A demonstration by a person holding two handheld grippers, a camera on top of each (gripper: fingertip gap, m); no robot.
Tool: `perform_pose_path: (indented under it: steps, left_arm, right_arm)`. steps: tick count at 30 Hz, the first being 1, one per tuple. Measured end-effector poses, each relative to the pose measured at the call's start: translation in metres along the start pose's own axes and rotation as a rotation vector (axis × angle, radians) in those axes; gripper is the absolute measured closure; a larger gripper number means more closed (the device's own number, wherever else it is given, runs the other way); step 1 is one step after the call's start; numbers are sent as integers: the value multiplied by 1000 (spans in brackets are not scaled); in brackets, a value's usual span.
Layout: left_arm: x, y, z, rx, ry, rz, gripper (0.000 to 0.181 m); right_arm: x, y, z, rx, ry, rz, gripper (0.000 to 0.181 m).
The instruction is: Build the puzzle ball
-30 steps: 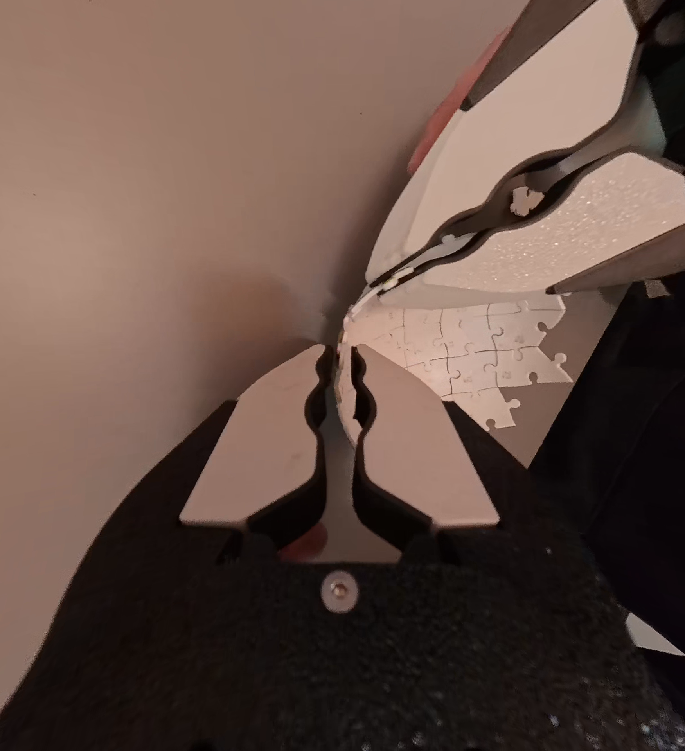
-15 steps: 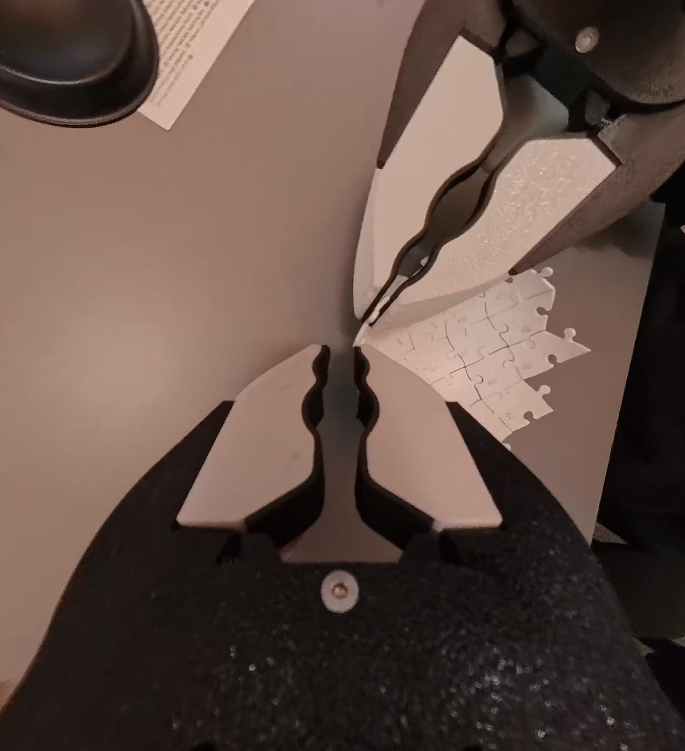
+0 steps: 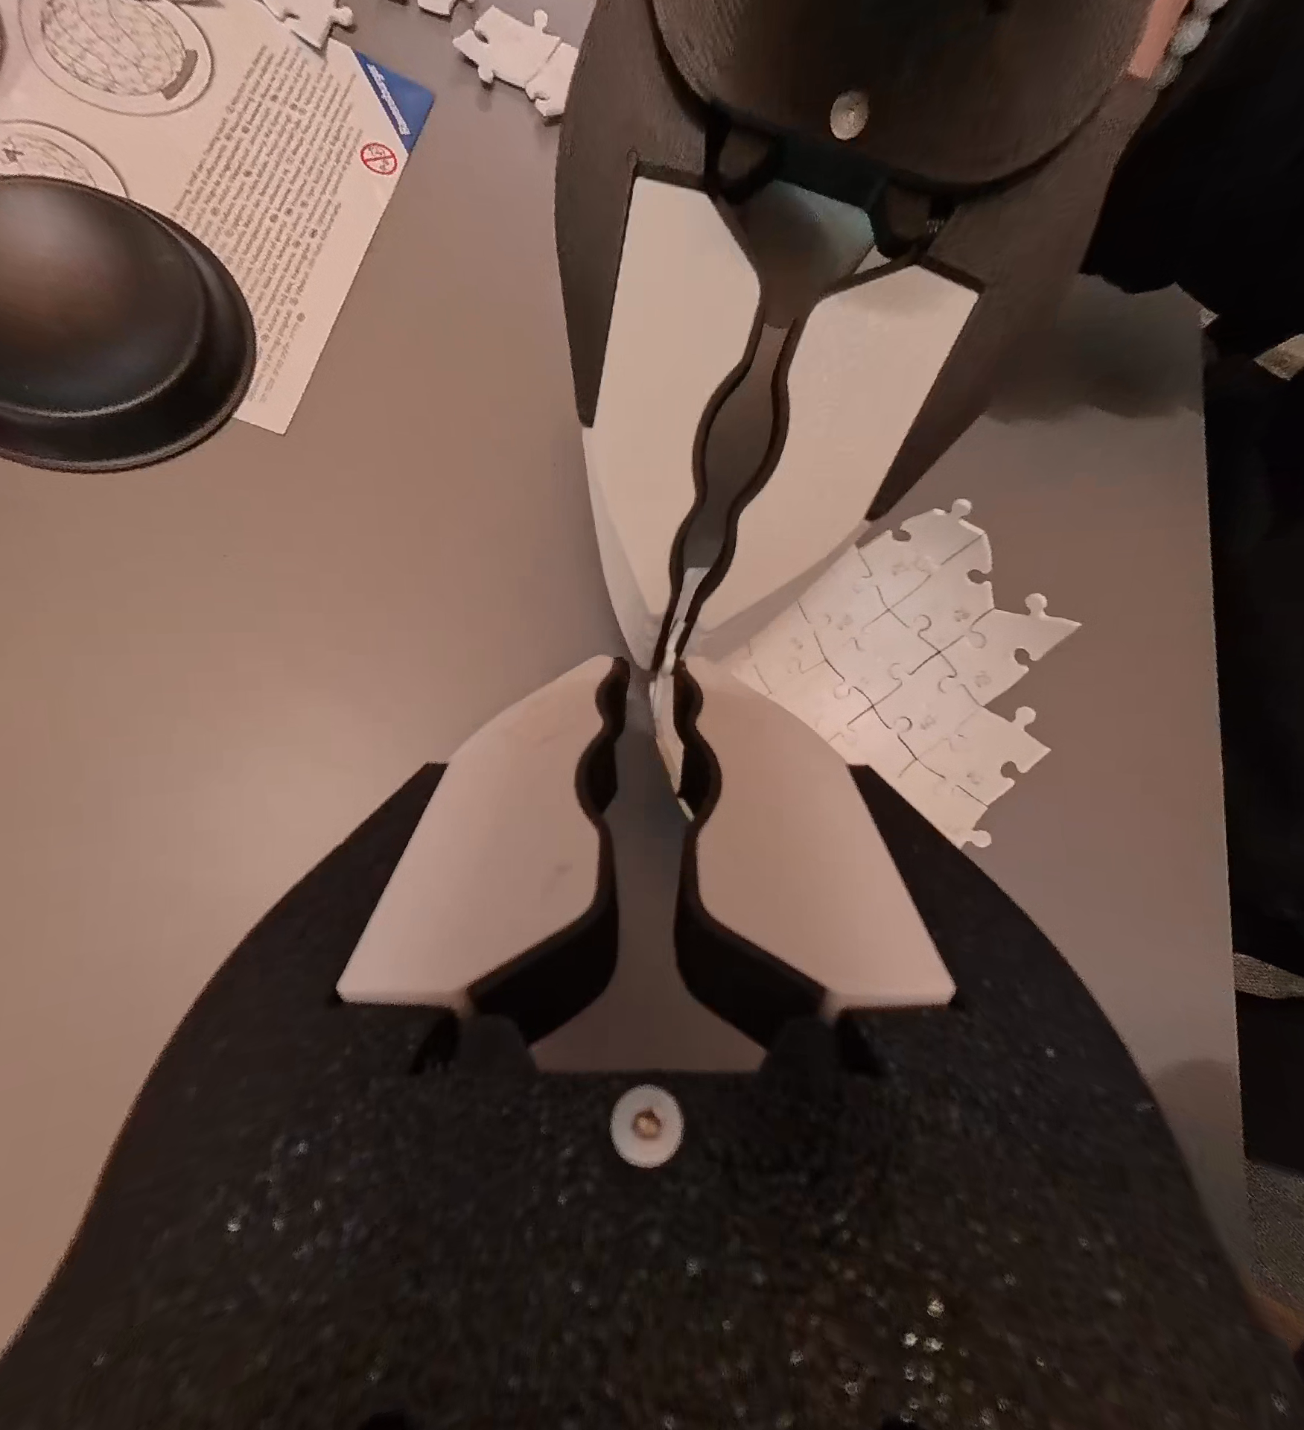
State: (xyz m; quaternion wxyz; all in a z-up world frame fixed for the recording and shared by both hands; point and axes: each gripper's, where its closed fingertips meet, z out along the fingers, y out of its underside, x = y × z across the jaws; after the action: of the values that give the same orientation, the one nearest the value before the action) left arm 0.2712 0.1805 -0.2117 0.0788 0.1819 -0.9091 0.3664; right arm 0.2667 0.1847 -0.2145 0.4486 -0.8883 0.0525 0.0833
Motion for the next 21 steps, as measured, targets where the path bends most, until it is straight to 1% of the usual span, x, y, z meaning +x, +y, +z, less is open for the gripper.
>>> perform_pose_path:
  steps: [5,6,11,13,14,15,18,21]
  left_arm:
    - [2,1,4,-21,25,3,176]
    - [1,1,4,-18,21,10,179]
    - [0,1,4,18,-14,-4,180]
    - [-1,1,2,32,-41,-20,180]
    - [-2,2,1,40,-57,-32,180]
    - [-2,2,-1,48,-75,-45,180]
    - [-2,3,-6,72,-129,-75,180]
    - [-1,6,-7,87,-170,-94,180]
  right_arm:
    - [1,3,0,-19,3,-11,179]
    - [2,3,0,-18,8,-11,177]
    - [3,3,0,2,11,-1,169]
    - [4,3,0,12,19,18,166]
    - [6,4,-1,11,28,29,157]
    - [7,5,-1,11,34,37,155]
    - [7,7,-6,32,32,71,148]
    - [4,10,-9,38,-5,104,148]
